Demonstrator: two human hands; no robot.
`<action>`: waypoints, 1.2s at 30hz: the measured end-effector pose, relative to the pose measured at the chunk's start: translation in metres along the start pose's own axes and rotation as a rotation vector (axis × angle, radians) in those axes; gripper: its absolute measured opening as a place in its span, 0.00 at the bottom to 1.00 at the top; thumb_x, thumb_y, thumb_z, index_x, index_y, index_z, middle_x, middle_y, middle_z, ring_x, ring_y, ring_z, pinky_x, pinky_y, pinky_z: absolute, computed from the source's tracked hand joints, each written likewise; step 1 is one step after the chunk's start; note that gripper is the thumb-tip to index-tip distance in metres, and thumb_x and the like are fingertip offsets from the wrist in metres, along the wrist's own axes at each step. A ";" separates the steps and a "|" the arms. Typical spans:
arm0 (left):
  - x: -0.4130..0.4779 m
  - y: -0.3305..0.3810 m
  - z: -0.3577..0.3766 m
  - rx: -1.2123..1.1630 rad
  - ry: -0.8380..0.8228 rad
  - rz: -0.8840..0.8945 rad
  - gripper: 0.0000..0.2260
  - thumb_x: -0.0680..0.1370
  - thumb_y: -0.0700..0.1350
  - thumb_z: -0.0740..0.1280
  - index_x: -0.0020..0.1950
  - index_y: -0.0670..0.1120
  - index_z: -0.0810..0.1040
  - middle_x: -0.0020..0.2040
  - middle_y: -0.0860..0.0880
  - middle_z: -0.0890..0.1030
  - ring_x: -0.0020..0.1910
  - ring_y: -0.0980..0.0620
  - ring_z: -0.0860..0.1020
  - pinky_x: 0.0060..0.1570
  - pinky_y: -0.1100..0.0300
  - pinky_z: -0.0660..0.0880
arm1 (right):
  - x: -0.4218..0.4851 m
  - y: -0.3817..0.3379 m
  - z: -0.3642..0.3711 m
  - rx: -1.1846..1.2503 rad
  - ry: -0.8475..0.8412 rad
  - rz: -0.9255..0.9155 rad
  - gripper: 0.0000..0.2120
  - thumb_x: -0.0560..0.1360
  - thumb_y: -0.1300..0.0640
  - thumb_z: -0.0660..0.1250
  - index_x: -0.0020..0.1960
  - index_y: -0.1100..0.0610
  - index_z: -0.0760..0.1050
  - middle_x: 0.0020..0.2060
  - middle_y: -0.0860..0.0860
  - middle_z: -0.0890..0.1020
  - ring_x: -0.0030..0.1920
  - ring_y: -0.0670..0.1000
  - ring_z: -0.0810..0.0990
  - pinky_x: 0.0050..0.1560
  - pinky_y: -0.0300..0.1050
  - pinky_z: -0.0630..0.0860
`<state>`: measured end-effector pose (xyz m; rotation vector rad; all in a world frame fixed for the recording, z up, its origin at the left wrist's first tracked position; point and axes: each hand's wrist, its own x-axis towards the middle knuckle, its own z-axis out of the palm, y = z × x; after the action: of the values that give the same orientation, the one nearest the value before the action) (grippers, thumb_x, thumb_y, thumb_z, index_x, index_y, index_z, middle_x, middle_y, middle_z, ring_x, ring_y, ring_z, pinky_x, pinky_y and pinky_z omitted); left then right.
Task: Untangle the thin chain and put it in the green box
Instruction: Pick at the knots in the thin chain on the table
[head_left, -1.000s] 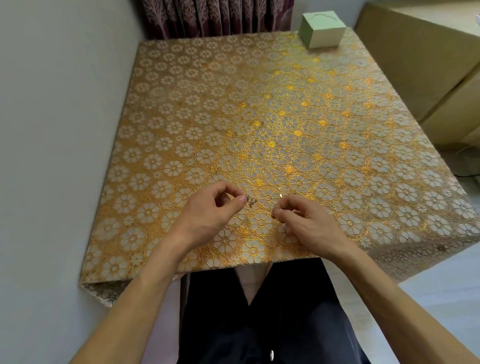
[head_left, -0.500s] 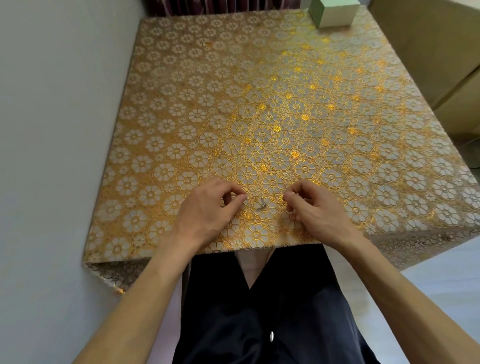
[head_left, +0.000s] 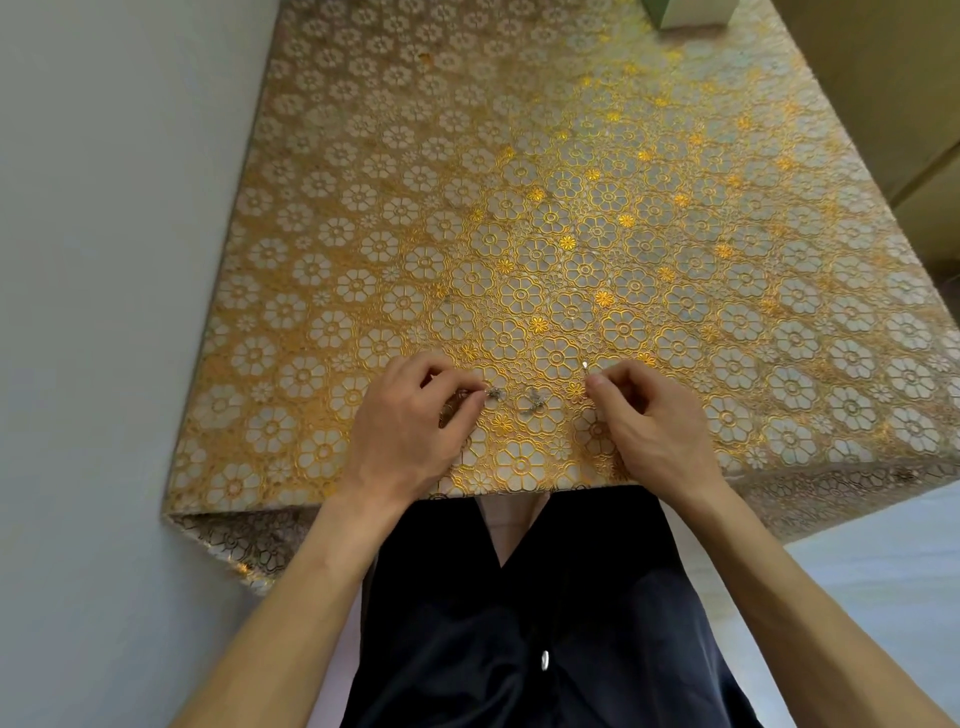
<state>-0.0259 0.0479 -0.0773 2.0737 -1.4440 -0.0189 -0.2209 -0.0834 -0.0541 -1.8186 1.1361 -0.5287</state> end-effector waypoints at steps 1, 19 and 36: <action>-0.001 0.000 0.001 0.011 0.015 -0.003 0.08 0.78 0.51 0.69 0.51 0.49 0.85 0.48 0.52 0.80 0.48 0.50 0.76 0.47 0.55 0.74 | 0.000 0.000 0.000 0.008 0.000 -0.001 0.11 0.80 0.51 0.67 0.40 0.50 0.77 0.26 0.38 0.75 0.29 0.40 0.72 0.32 0.31 0.66; -0.007 0.001 0.006 0.070 0.086 0.002 0.07 0.77 0.50 0.70 0.48 0.47 0.84 0.48 0.50 0.80 0.48 0.48 0.76 0.47 0.53 0.74 | 0.008 0.000 -0.013 0.488 -0.045 0.237 0.05 0.79 0.60 0.67 0.45 0.58 0.77 0.22 0.42 0.70 0.21 0.44 0.63 0.22 0.36 0.61; -0.007 -0.003 0.006 0.033 0.098 -0.031 0.09 0.79 0.50 0.68 0.50 0.46 0.84 0.47 0.50 0.81 0.47 0.48 0.77 0.46 0.51 0.75 | 0.004 0.006 -0.023 0.440 0.067 0.177 0.04 0.76 0.55 0.73 0.44 0.53 0.83 0.29 0.44 0.76 0.26 0.42 0.68 0.29 0.36 0.66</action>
<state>-0.0286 0.0516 -0.0860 2.0935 -1.3624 0.0936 -0.2391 -0.0985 -0.0481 -1.3189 1.1104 -0.6790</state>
